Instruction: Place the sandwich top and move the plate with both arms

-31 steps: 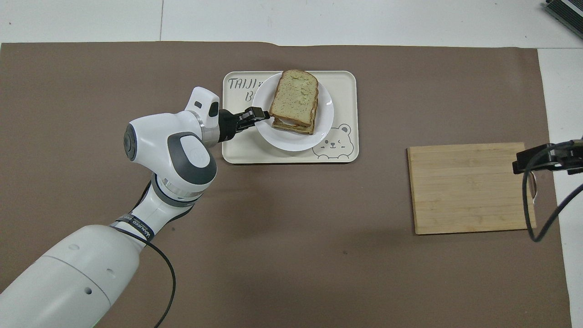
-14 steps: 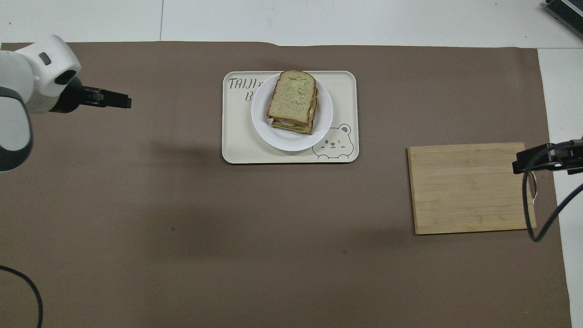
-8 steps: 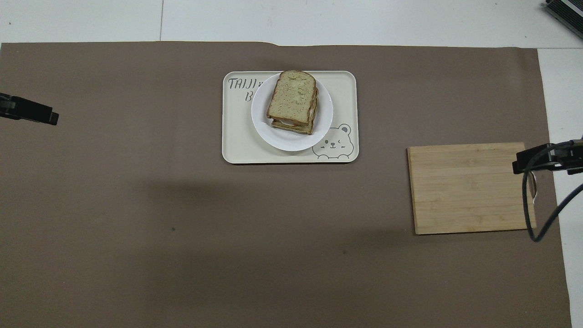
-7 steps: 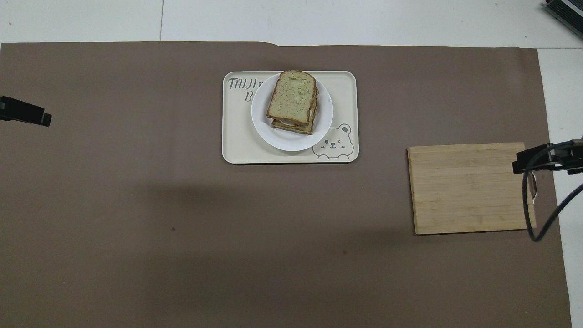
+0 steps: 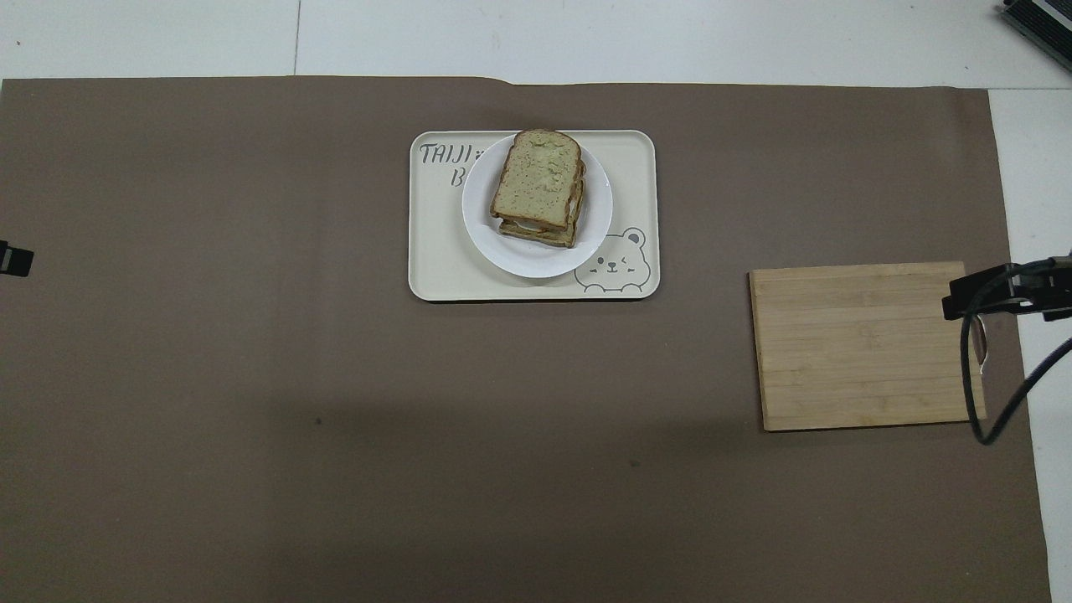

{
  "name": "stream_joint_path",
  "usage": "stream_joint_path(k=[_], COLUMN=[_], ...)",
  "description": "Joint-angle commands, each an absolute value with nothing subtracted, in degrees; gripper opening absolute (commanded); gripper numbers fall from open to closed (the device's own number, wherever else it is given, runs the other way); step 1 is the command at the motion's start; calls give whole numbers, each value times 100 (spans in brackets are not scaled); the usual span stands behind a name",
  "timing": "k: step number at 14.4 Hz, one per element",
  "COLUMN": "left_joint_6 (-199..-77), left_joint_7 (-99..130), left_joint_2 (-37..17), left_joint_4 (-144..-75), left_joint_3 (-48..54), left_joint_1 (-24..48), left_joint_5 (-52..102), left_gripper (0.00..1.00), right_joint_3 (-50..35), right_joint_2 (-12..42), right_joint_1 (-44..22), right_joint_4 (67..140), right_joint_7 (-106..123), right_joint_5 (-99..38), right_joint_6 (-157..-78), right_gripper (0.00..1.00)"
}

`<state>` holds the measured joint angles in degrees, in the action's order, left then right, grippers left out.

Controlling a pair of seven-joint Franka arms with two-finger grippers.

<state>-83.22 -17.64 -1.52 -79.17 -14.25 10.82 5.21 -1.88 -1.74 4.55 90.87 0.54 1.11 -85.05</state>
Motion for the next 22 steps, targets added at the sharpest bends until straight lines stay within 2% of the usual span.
stream_joint_path(k=[1,2,5,12,16,22], left_joint_6=[-8218,-8183,-8148,-8007,-8042,-8060], left_joint_7=[-1784,-1784,-1775,-1723,-1573,-1259], left_joint_2=[0,0,-9,9,87,97], left_joint_4=[-8103,-8104,-8095,-8104,-8243,-8279], left_joint_3=[-59,452,773,484,-666,-694], left_joint_1=[-284,-760,-897,-221,869,712], left_joint_5=[378,343,18,-343,-272,-88], left_gripper=[100,100,100,100,100,100], right_joint_3=[-193,-193,-193,-193,-193,-193], right_joint_2=[-105,-105,-105,-105,-105,-105], right_joint_1=[492,492,492,492,492,492], right_joint_4=[8956,8956,8956,8956,8956,8956], right_joint_7=[193,185,193,185,193,185], right_joint_5=[9,9,9,9,9,9], right_joint_6=[-8411,-8411,-8411,-8411,-8411,-8411], right_gripper=[100,100,100,100,100,100])
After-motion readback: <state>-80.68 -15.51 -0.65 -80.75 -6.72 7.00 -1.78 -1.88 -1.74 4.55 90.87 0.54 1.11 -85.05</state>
